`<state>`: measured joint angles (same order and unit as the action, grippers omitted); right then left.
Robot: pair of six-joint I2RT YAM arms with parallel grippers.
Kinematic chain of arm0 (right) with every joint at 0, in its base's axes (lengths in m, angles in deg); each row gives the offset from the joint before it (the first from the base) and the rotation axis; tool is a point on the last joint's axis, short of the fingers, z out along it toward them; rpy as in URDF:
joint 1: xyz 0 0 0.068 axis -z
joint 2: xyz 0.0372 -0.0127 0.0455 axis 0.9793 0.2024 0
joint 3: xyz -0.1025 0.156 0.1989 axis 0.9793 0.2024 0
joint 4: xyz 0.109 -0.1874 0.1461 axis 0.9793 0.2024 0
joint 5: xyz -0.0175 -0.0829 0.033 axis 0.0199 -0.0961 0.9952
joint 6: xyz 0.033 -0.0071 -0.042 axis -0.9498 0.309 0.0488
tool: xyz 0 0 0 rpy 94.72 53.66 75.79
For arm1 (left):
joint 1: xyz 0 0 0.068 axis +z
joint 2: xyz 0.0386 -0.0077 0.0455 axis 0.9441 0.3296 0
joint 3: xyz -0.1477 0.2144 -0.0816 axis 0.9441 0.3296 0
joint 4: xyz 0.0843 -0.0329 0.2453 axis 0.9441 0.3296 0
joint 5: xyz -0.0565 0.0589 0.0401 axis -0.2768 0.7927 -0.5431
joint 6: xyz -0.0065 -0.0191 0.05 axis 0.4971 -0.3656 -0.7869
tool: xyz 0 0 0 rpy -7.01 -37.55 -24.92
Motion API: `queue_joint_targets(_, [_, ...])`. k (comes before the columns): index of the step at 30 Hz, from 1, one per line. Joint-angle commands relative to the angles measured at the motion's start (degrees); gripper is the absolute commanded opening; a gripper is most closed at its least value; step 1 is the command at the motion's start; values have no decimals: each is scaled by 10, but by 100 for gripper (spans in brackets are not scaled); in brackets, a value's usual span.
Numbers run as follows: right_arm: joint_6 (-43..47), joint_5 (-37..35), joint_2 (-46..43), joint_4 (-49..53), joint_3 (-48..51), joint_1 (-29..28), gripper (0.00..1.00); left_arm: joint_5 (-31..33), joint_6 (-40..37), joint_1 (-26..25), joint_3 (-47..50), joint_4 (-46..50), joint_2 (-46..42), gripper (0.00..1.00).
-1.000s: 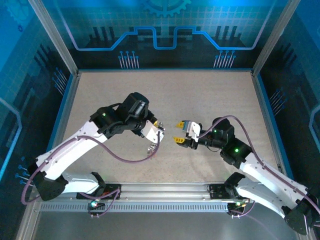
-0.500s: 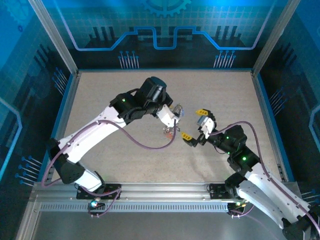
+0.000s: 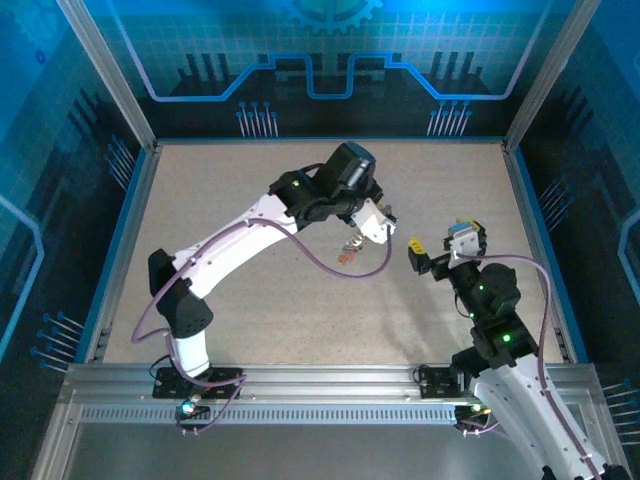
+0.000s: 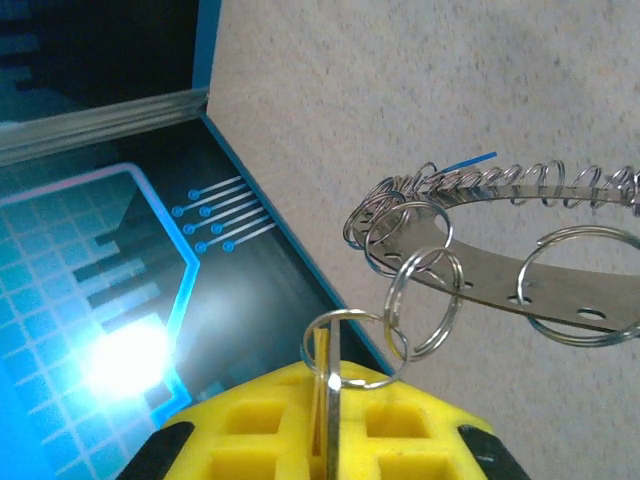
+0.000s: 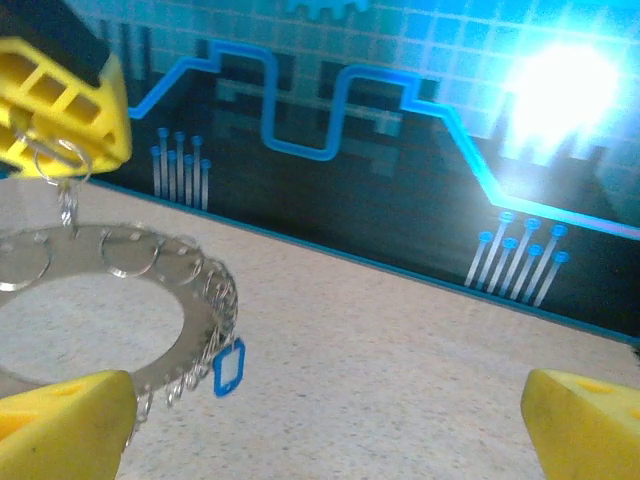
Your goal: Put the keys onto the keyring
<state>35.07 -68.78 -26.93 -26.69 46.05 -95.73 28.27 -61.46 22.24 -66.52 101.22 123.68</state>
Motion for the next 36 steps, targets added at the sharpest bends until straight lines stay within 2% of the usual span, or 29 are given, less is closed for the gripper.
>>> queue_joint_targets(1, [-18, -35, -20, 11, 14, 23, 100, -30, 43, -16, -42, -5, 29, 0])
queue_joint_targets(9, [-15, -55, -45, 14, 28, 60, 100, -84, 135, -34, -162, 53, 131, 0])
queue_joint_targets(15, [-13, -58, -50, 13, 33, 83, 100, -132, 188, -14, -162, 52, 173, 0])
queue_joint_targets(25, [-16, -66, -67, 17, 43, 98, 100, -89, 191, 27, -156, 63, 217, 0])
queue_joint_targets(36, [-18, -50, -63, 12, 50, 100, 100, -94, 203, 108, -112, 54, 214, 0])
